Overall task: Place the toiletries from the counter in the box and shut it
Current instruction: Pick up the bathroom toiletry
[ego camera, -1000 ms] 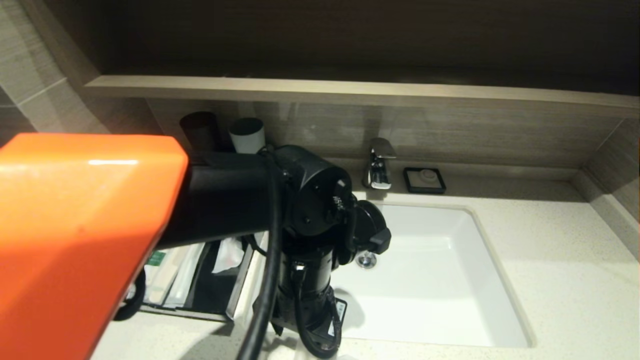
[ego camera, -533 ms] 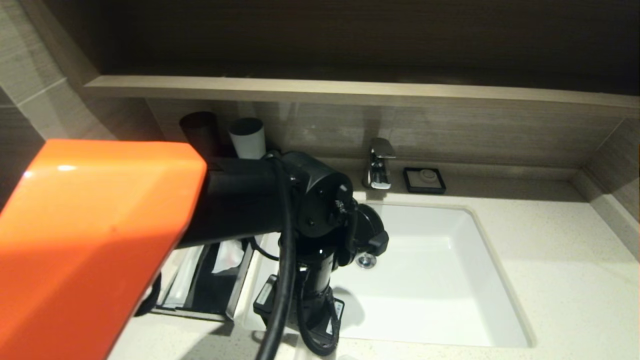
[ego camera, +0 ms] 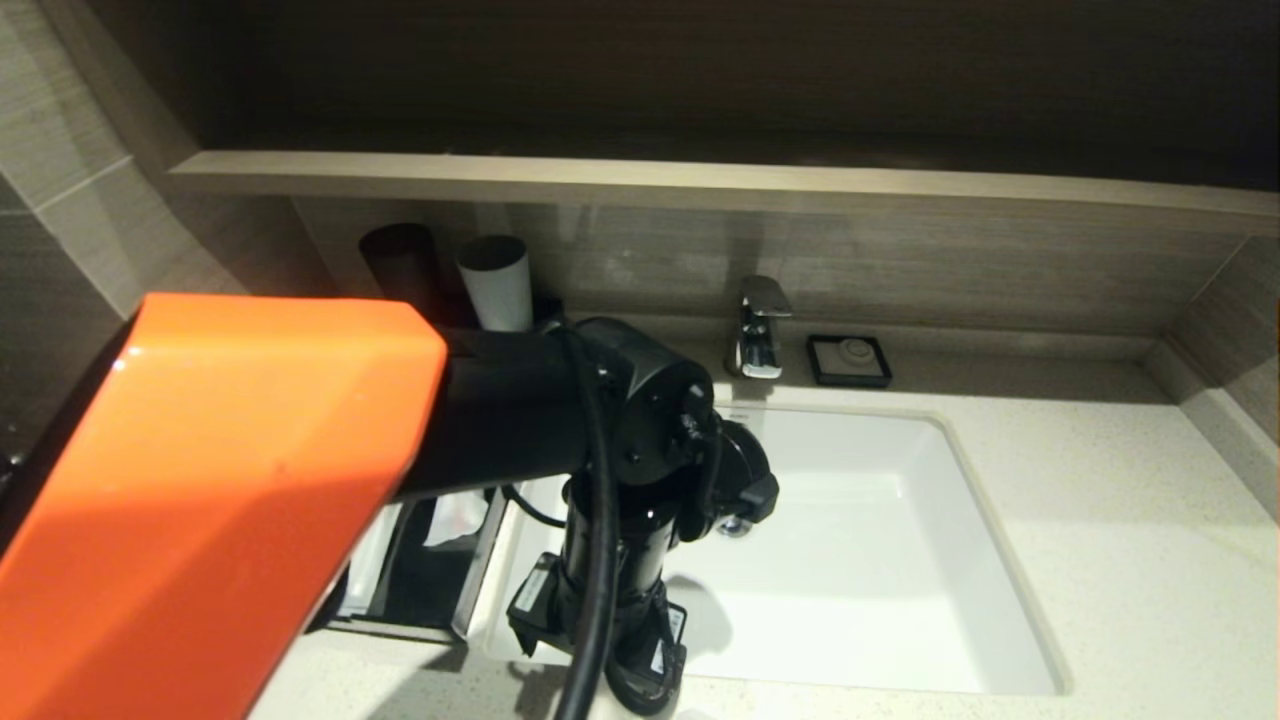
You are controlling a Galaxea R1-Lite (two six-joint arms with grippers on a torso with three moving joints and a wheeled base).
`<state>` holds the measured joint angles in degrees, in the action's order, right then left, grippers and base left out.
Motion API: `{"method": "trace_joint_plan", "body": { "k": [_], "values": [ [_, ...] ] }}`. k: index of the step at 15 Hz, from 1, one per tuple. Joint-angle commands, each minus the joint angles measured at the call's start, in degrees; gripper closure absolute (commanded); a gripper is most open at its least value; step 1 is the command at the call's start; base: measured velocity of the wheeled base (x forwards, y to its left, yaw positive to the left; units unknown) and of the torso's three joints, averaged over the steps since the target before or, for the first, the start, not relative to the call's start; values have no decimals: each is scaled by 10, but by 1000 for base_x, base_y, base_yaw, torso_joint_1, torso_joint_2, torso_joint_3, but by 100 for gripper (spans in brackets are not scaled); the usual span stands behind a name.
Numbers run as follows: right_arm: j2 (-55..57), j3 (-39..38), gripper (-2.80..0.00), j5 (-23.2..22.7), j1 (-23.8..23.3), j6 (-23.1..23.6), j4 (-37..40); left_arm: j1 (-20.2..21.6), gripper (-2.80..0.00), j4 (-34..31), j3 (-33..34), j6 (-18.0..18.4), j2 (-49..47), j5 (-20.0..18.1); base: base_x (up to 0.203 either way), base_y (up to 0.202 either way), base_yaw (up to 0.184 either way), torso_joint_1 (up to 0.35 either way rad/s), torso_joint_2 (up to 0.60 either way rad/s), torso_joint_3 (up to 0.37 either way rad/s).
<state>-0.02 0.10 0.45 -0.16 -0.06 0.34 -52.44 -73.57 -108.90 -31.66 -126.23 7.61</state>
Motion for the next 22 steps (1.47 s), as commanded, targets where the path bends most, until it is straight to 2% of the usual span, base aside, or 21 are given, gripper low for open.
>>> {"method": "trace_joint_plan", "body": {
  "k": [1, 22],
  "values": [
    [-1, 0, 0, 0, 0, 1, 0, 0, -280, -4, 0, -1, -3, 1, 0, 0, 0, 0, 0, 0],
    [-1, 0, 0, 0, 0, 0, 0, 6, -280, -3, -14, 0, -23, -4, 0, 0, 0, 0, 0, 0]
  ]
}}
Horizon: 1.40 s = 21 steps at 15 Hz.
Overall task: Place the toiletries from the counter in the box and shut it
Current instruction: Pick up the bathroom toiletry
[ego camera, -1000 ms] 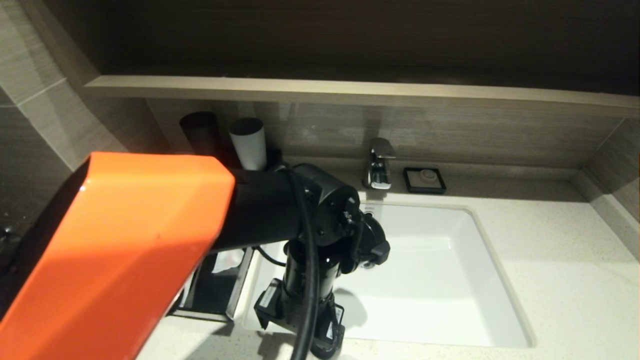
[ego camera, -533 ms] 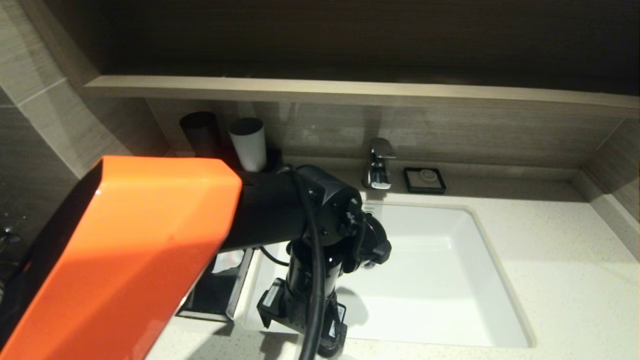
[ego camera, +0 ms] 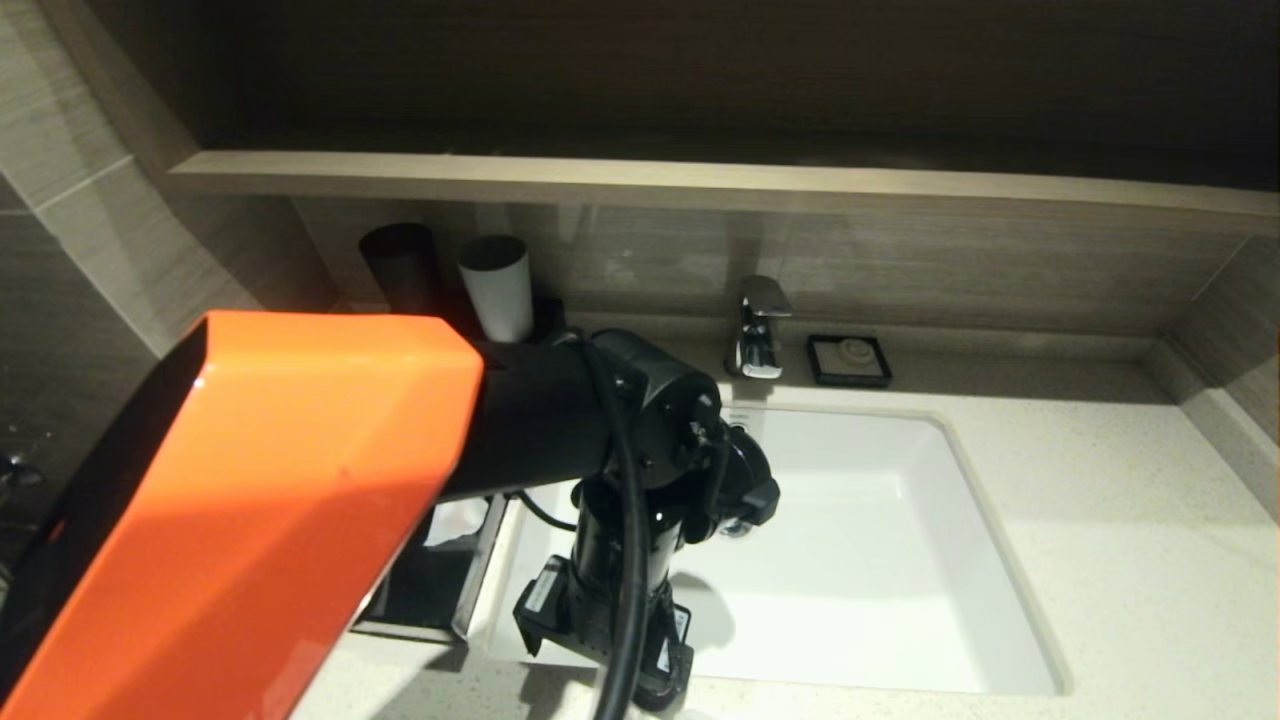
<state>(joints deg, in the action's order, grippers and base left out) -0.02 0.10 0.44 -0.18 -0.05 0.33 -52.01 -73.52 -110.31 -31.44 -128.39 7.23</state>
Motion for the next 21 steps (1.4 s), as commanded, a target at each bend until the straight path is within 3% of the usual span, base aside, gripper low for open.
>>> {"method": "trace_joint_plan", "body": {
  "k": [1, 5, 21],
  "values": [
    [-1, 0, 0, 0, 0, 0, 0, 2, -280, -4, 0, -2, -2, 0, 0, 0, 0, 0, 0, 0],
    [-1, 0, 0, 0, 0, 0, 0, 6, -280, -4, -8, -1, 1, -27, 0, 0, 0, 0, 0, 0],
    [-1, 0, 0, 0, 0, 0, 0, 17, -280, -3, -8, -1, -11, -30, 0, 0, 0, 0, 0, 0]
  ]
}}
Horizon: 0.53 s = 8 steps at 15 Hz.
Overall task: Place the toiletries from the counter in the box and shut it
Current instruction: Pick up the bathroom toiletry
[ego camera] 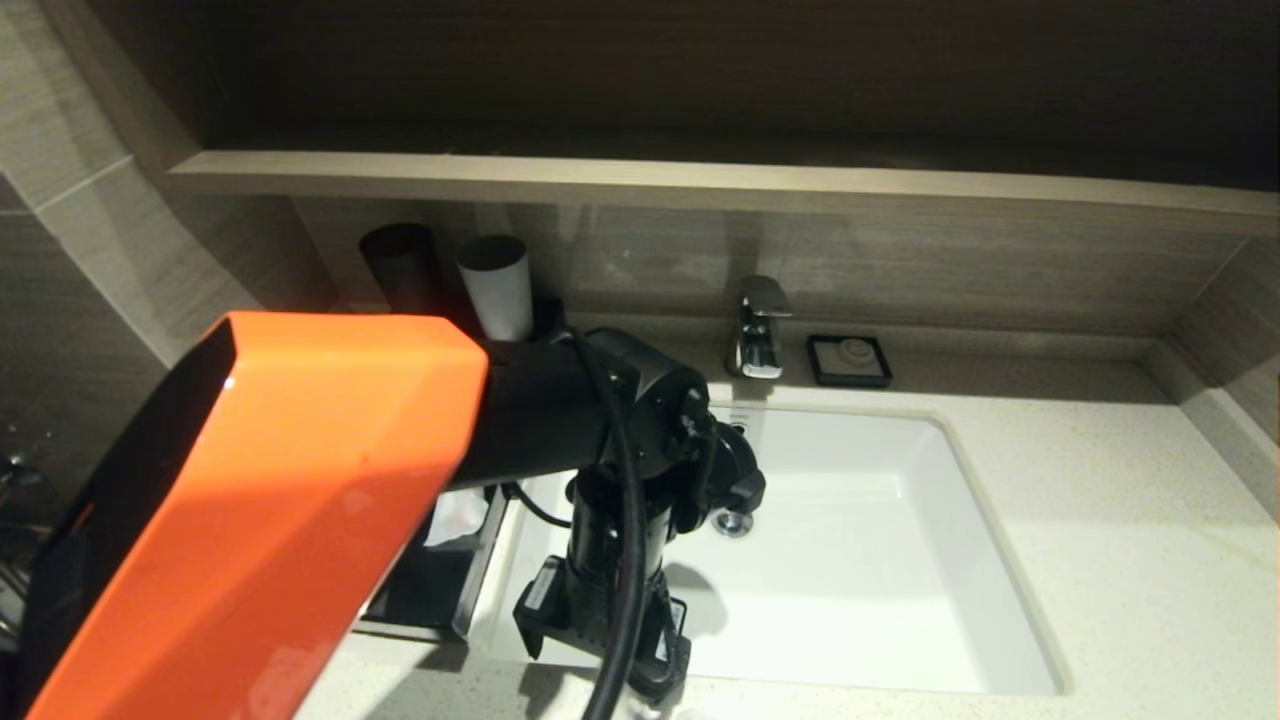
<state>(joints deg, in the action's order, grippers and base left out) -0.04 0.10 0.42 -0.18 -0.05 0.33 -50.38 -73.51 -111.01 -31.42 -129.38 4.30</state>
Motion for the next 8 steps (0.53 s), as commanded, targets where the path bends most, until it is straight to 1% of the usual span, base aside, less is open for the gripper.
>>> {"method": "trace_joint_plan", "body": {
  "k": [1, 8],
  "values": [
    [0, 0, 0, 0, 0, 0, 0, 0, -280, -3, -1, -1, -1, -2, 0, 0, 0, 0, 0, 0],
    [0, 0, 0, 0, 0, 0, 0, 2, -280, 2, -1, -2, -1, -3, 0, 0, 0, 0, 0, 0]
  ]
}}
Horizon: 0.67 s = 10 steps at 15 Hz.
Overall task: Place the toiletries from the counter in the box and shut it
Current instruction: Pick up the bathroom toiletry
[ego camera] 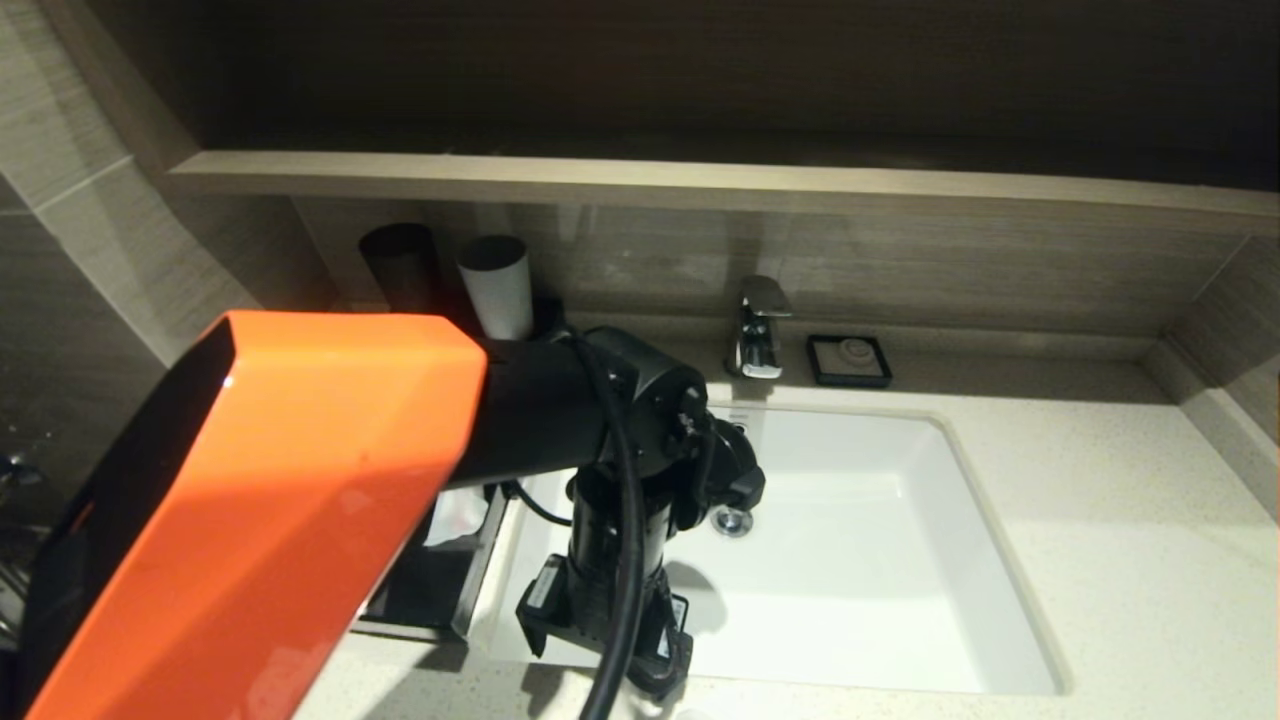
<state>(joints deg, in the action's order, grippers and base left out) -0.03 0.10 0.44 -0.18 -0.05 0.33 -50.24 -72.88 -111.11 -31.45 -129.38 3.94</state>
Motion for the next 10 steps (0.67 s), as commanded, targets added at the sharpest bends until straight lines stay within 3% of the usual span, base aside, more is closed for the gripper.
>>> {"method": "trace_joint_plan", "body": {
  "k": [1, 10],
  "values": [
    [-1, 0, 0, 0, 0, 0, 0, 1, -280, -4, 0, -2, -2, 0, 0, 0, 0, 0, 0, 0],
    [-1, 0, 0, 0, 0, 0, 0, 3, -280, 0, 0, -2, -4, -10, 0, 0, 0, 0, 0, 0]
  ]
}}
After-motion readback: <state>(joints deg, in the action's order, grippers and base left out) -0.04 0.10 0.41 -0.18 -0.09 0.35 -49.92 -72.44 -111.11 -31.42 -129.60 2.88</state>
